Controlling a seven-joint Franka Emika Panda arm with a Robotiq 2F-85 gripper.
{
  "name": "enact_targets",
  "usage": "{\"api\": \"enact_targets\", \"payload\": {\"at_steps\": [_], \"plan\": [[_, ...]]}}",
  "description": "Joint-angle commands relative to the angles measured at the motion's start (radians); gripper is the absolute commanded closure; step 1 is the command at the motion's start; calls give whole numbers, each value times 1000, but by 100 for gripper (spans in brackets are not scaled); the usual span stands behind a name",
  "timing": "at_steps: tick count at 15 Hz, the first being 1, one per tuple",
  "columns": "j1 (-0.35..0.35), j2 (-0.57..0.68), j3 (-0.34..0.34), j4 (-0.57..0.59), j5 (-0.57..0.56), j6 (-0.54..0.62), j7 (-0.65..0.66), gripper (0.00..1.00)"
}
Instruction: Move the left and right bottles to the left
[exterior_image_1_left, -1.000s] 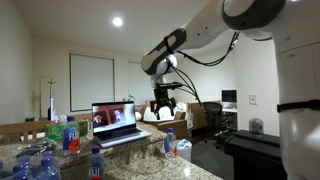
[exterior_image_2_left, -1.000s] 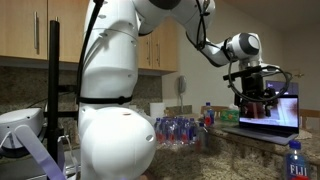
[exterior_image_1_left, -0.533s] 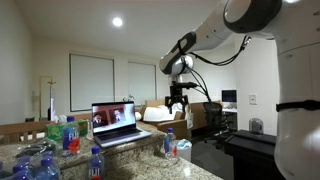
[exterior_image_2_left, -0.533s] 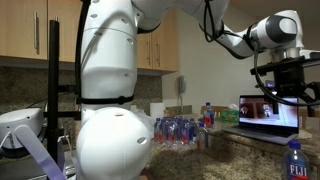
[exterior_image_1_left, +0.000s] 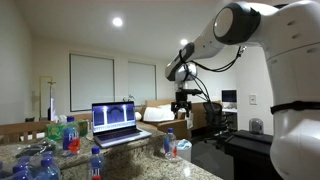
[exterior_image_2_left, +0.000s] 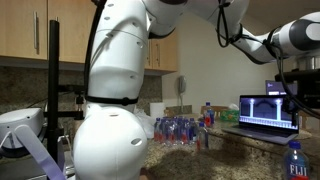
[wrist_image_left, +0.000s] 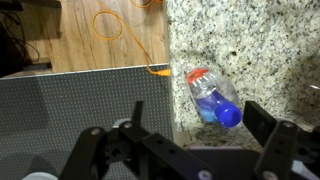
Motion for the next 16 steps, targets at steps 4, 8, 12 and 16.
{"api": "enact_targets", "payload": {"at_steps": [4, 8, 12, 16], "plan": [[-16, 46, 22, 57, -17, -25, -126, 0], [-17, 65, 31, 83, -13, -41, -171, 0], [-13, 53, 31, 68, -10, -32, -135, 0], [-16, 53, 31, 77, -10, -42, -135, 0]]}}
